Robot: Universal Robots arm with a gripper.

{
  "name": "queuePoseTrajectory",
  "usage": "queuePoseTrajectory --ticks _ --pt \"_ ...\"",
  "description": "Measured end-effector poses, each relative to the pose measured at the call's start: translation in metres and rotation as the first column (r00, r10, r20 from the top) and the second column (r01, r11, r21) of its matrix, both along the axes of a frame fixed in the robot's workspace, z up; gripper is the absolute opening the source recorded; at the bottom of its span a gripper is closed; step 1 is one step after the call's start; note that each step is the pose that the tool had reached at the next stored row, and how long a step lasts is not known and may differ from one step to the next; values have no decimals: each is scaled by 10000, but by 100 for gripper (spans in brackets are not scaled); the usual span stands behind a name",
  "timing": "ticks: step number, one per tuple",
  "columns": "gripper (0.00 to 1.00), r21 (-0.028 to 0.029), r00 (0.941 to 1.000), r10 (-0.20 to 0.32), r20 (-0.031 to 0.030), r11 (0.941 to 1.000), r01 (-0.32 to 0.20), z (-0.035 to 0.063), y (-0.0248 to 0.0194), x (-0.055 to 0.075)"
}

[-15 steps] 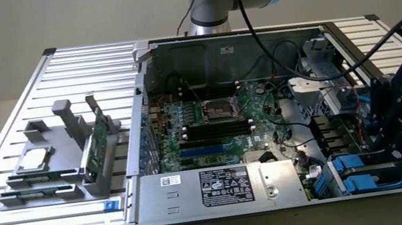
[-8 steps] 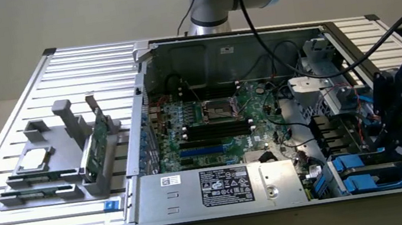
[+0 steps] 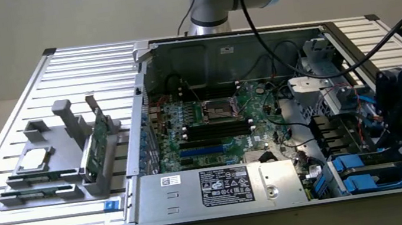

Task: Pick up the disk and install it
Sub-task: 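Insert the first disk wire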

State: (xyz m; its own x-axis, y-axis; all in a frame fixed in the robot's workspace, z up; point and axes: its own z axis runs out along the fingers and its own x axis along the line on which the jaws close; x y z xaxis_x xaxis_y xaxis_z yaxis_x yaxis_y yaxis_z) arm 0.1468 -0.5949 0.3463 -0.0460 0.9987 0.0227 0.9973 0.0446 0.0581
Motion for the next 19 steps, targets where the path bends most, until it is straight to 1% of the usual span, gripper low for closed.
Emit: queuePoseTrajectory --ticks 2,5,15,19 --pt "25 1 10000 4 0 10000 -4 -1 -14 8" --pt "25 0 10000 25 0 10000 -25 0 -22 23" --pt "25 2 9998 185 2 9998 -185 -3 -27 87" --pt "25 0 9996 297 22 9996 -297 -15 -28 98"
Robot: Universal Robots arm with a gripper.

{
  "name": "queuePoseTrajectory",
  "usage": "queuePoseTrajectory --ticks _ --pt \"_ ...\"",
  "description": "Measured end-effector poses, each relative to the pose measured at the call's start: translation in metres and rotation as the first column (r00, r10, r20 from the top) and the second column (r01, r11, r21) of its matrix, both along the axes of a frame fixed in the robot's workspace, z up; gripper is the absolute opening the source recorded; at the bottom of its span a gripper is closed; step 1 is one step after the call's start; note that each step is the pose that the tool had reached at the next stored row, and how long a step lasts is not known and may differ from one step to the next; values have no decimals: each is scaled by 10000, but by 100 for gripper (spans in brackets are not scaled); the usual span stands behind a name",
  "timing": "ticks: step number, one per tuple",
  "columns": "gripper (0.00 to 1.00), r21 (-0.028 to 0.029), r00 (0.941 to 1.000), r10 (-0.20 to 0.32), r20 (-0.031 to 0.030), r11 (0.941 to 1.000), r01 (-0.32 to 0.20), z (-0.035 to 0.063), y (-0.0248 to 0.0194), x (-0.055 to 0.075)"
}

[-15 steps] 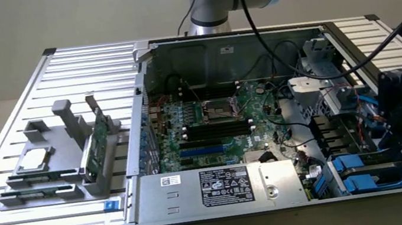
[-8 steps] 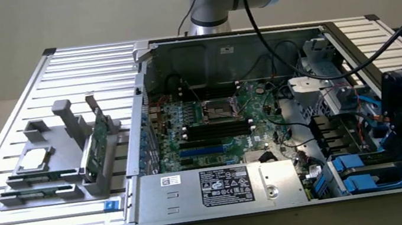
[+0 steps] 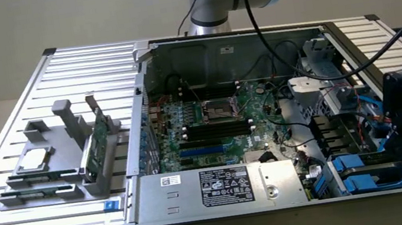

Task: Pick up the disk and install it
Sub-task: 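Insert the first disk wire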

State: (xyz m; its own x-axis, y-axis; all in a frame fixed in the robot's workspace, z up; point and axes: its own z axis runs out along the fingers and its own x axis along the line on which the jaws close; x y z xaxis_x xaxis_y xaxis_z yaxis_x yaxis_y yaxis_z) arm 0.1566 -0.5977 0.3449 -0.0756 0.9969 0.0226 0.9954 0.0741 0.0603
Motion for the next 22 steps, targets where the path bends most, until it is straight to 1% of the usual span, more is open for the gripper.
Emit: queuePoseTrajectory --ticks 3,6,9,13,15,19,22 --pt "25 -1 9999 101 21 9999 -101 -7 1 10" --pt "25 0 9998 185 24 9998 -185 -4 0 12" --pt "25 0 9997 259 24 9997 -259 37 0 13" --pt "25 9 9993 363 27 9993 -363 39 -8 13" --pt "25 14 9990 435 56 9991 -435 34 -9 13" --pt "25 21 9979 627 163 9980 -628 13 -9 13" --pt "25 20 9970 746 208 9972 -747 5 -10 13"
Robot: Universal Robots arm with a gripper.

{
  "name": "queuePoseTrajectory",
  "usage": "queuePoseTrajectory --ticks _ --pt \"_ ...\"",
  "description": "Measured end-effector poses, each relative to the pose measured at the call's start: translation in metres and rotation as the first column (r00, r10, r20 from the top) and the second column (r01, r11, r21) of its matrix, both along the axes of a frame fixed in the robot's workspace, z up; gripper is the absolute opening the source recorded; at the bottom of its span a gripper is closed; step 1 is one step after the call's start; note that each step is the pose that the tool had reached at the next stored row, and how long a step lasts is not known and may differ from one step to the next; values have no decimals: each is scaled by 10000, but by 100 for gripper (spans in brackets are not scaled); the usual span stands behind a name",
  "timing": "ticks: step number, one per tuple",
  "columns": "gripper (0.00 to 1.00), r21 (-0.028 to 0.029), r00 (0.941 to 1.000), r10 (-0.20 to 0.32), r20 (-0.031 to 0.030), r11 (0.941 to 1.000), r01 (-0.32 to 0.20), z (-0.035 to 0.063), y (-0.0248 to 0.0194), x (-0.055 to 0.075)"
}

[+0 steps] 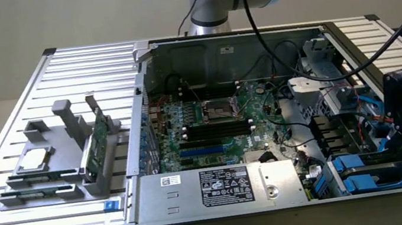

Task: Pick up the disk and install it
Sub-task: 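Insert the first disk wire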

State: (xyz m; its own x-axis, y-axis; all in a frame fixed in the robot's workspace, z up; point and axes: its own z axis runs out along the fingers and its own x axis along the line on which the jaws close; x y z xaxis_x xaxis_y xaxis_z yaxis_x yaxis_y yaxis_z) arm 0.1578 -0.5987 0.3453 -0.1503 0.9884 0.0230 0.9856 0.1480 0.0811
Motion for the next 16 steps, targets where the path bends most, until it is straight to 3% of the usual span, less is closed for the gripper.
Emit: queuePoseTrajectory --ticks 3,9,15,16 --pt "25 12 9999 94 45 10000 -95 -6 0 0" --pt "25 11 9994 283 197 9996 -284 -27 0 0" --pt "17 16 9991 355 227 9994 -356 -31 0 0" --pt "11 18 9991 360 228 9993 -360 -31 0 0"
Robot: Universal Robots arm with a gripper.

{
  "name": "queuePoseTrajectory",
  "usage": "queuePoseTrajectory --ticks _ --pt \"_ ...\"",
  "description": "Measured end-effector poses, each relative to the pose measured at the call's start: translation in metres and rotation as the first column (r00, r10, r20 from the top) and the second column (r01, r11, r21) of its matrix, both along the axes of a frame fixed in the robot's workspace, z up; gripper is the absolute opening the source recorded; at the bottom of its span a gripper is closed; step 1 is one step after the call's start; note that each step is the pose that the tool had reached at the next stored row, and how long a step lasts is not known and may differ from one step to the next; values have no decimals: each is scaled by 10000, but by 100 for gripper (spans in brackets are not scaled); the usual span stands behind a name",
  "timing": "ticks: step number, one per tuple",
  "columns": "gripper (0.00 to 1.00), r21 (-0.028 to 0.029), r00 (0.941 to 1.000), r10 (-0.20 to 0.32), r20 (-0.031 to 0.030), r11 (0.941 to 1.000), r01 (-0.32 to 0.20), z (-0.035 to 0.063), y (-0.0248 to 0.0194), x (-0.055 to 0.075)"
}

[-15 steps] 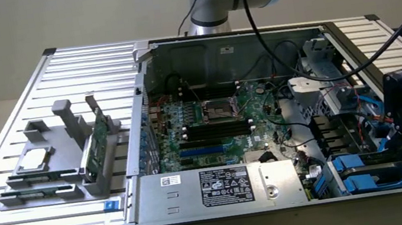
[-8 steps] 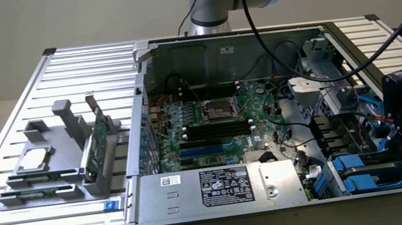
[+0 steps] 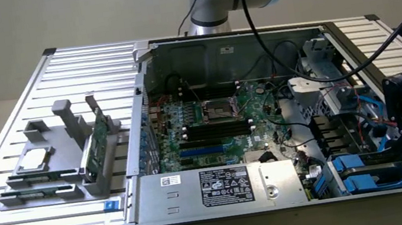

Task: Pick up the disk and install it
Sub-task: 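Insert the first disk wire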

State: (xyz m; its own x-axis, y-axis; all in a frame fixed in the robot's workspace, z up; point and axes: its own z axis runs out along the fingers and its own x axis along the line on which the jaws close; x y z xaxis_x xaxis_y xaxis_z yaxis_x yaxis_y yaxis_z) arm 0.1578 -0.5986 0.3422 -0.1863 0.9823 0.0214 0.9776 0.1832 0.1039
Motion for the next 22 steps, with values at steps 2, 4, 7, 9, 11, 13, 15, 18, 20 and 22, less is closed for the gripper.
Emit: queuePoseTrajectory --ticks 2,4,7,9,11,13,15,18,20,22 --pt "11 2 10000 4 0 10000 -4 0 0 0" --pt "11 2 10000 6 -1 10000 -6 1 1 0" --pt "11 2 10000 6 0 10000 -6 21 8 0" --pt "11 0 10000 6 0 10000 -6 47 12 0" --pt "11 2 10000 7 0 10000 -7 65 19 0" --pt "13 3 10000 8 0 10000 -8 74 21 -1" --pt "19 3 10000 9 0 10000 -9 80 22 -2" --pt "31 2 10000 8 0 10000 -8 89 22 -6" --pt "37 2 10000 8 0 10000 -8 90 21 -14" --pt "37 10 10000 25 0 10000 -25 88 22 -19"
